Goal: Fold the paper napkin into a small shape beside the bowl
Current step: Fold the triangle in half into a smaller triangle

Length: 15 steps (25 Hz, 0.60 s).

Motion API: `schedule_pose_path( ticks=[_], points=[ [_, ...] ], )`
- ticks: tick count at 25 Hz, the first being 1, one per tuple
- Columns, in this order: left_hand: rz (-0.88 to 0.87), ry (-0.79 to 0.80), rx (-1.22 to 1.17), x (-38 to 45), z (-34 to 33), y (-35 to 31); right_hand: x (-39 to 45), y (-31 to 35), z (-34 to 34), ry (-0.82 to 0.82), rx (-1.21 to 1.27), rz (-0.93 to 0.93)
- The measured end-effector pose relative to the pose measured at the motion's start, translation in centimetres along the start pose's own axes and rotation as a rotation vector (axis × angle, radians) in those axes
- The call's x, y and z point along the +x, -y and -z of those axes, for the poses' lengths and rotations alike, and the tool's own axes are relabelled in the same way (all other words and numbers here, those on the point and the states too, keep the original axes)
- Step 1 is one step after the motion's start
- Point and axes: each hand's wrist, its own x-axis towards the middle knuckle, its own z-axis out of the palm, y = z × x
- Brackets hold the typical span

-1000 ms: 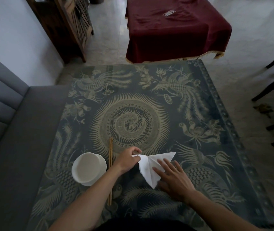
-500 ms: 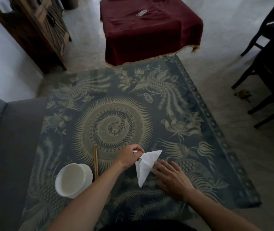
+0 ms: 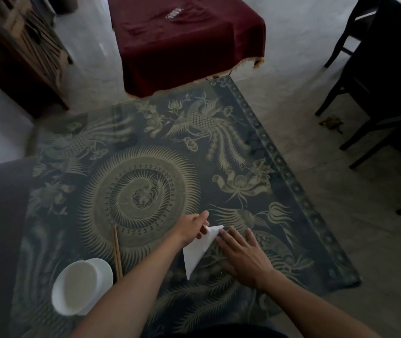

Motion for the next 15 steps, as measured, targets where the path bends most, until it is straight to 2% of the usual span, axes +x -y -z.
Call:
schedule_pose_path(
  ticks=[7,15],
  points=[
    [0.023,0.058,0.012,1.3,-1.5,0.3,0.2,-1.1,-0.4,0.021,0.01,0.017],
    [0.007,0.101,-0.138,1.8,-2.0,1.7,0.3,-1.7,-0.9,0.004,0.034,0.024]
  ],
)
